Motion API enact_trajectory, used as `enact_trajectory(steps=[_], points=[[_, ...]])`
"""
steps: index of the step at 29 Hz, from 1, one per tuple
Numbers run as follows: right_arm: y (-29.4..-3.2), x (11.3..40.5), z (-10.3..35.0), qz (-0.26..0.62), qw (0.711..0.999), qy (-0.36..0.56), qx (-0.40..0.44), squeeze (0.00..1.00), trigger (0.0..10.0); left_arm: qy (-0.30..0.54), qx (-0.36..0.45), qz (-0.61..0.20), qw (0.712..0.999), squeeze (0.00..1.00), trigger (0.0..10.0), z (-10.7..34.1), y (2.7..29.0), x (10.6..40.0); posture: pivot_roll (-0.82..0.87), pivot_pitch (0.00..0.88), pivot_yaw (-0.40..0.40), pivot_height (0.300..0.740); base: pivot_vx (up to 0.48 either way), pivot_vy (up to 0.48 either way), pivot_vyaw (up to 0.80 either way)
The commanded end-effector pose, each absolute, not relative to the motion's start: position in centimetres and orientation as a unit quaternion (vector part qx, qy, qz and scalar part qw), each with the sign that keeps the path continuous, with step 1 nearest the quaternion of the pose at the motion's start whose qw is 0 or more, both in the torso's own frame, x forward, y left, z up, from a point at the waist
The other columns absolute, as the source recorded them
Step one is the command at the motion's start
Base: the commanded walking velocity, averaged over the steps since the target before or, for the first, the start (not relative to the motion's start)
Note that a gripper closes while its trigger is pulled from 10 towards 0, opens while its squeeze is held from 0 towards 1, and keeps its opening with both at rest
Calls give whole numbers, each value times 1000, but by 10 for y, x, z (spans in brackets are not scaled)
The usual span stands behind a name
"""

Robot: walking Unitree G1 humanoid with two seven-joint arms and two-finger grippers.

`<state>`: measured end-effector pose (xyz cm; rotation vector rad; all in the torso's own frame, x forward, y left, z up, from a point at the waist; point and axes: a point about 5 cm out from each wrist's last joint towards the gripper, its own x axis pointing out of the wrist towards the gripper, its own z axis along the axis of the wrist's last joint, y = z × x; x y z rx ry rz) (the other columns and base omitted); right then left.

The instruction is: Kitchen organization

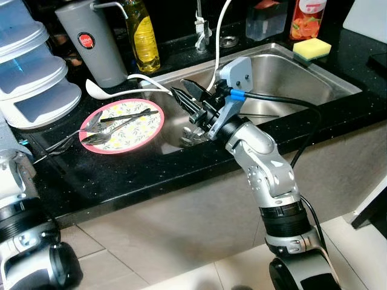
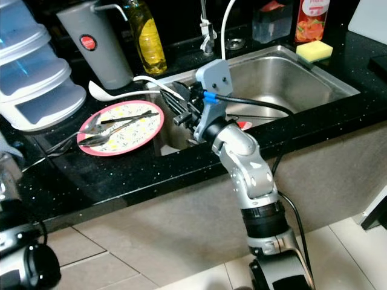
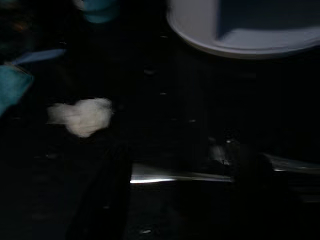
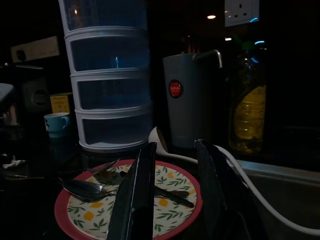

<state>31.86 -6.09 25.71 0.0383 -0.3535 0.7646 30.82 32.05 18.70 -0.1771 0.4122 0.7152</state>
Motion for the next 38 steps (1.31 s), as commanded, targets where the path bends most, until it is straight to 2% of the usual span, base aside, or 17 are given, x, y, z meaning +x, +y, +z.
enact_trajectory(steps=[1, 2, 3, 4, 5, 10, 17, 20, 22, 28, 38], points=[[-53, 317, 260, 385, 906, -175, 15, 0, 10000, 215, -100, 312, 920, 1000, 10000, 180, 311, 319, -13, 11, 156, 740, 0, 0, 0], [-53, 317, 260, 385, 906, -175, 15, 0, 10000, 217, -100, 303, 922, 1000, 10000, 180, 307, 323, -15, 12, 156, 740, 0, 0, 0], [-54, 317, 261, 384, 906, -177, 13, 0, 10000, 214, -92, 293, 927, 0, 10000, 183, 302, 331, -22, 13, 158, 740, 0, 0, 0], [-54, 317, 261, 384, 906, -177, 13, 0, 10000, 214, -92, 293, 927, 0, 10000, 183, 302, 331, -22, 13, 158, 740, 0, 0, 0], [-55, 319, 264, 380, 907, -182, 10, 0, 10000, 202, -56, 290, 934, 0, 10000, 191, 298, 342, -30, 15, 165, 740, 0, 0, 0], [-56, 319, 269, 379, 905, -193, 15, 0, 10000, 206, -55, 291, 933, 0, 10000, 190, 301, 350, -40, 20, 171, 740, 0, 0, 0], [-51, 317, 278, 432, 877, -205, 47, 0, 10000, 226, -81, 362, 900, 0, 10000, 174, 317, 345, -45, 29, 163, 740, 0, 0, 0], [-49, 317, 276, 450, 872, -193, 27, 0, 10000, 226, -85, 378, 894, 0, 10000, 172, 320, 344, -44, 31, 155, 740, 0, 0, 0], [-46, 323, 265, 449, 879, -160, -16, 0, 10000, 220, -90, 400, 885, 0, 10000, 173, 325, 342, -41, 31, 151, 740, 0, 0, 0], [-46, 326, 261, 446, 882, -149, -21, 0, 10000, 219, -108, 412, 878, 0, 10000, 171, 330, 340, -36, 34, 144, 740, 0, 0, 0], [-44, 323, 252, 515, 849, -106, -48, 0, 10000, 232, -164, 453, 845, 0, 10000, 158, 338, 332, -39, 35, 129, 740, 0, 0, 0]])
